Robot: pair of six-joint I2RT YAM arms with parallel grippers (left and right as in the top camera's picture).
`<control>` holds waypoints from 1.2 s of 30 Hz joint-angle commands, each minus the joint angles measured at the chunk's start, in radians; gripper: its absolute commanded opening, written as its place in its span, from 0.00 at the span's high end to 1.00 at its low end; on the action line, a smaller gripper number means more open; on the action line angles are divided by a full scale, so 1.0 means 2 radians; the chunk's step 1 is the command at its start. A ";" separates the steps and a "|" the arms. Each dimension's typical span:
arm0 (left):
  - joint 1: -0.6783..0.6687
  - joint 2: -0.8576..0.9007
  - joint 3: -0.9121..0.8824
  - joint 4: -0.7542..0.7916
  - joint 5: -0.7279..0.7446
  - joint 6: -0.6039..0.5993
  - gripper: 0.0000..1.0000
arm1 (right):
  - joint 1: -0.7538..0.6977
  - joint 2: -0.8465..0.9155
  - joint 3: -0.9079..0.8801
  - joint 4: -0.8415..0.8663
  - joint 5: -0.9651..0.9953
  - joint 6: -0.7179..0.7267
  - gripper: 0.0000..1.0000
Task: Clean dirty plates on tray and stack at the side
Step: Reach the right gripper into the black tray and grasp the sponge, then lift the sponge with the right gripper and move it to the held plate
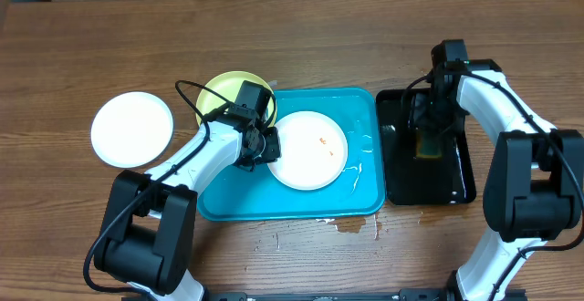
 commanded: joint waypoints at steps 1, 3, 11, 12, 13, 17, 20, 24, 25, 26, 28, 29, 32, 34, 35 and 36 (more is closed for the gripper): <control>0.002 0.007 0.004 0.002 0.003 0.010 0.70 | 0.003 -0.012 -0.006 0.001 -0.004 0.002 0.51; 0.002 0.007 0.004 0.002 0.003 0.010 0.70 | 0.003 -0.012 -0.006 0.002 -0.028 0.002 0.58; 0.002 0.007 0.004 0.002 0.003 0.011 0.70 | 0.003 -0.012 -0.006 0.016 -0.060 0.002 0.54; 0.002 0.007 0.004 0.002 0.003 0.012 0.70 | 0.003 -0.012 -0.006 0.014 -0.060 0.002 0.54; 0.002 0.007 0.004 0.002 0.003 0.012 0.70 | 0.003 -0.012 -0.006 0.012 -0.060 0.002 0.54; 0.002 0.007 0.004 0.002 0.003 0.012 0.71 | 0.006 -0.012 -0.006 -0.007 -0.060 0.002 0.61; 0.002 0.007 0.004 0.002 0.003 0.012 0.73 | 0.010 -0.012 -0.010 -0.011 -0.060 0.002 0.78; 0.002 0.007 0.004 0.002 0.003 0.012 0.74 | 0.012 -0.012 -0.020 -0.002 -0.059 0.002 0.88; 0.002 0.007 0.004 0.001 0.003 0.012 0.74 | 0.012 -0.012 -0.021 -0.001 -0.059 0.002 0.87; 0.002 0.007 0.004 0.001 0.003 0.012 0.74 | 0.012 -0.012 -0.022 0.000 -0.060 0.002 0.84; 0.002 0.007 0.004 0.000 0.003 0.012 0.74 | 0.012 -0.012 -0.023 -0.002 -0.060 0.002 0.80; 0.002 0.007 0.004 -0.001 0.004 0.012 0.74 | 0.012 -0.012 -0.023 -0.004 -0.060 0.002 0.77; 0.002 0.007 0.004 -0.006 0.004 0.012 0.74 | 0.012 -0.012 -0.023 -0.008 -0.060 0.002 0.70; 0.002 0.007 0.004 -0.008 0.004 0.012 0.75 | 0.012 -0.012 -0.023 -0.011 -0.060 0.002 0.69; 0.002 0.007 0.004 -0.009 0.004 0.012 0.75 | 0.012 -0.012 -0.023 -0.012 -0.060 0.002 0.69; 0.002 0.007 0.004 -0.009 0.004 0.012 0.76 | 0.012 -0.012 -0.023 -0.013 -0.060 0.002 0.70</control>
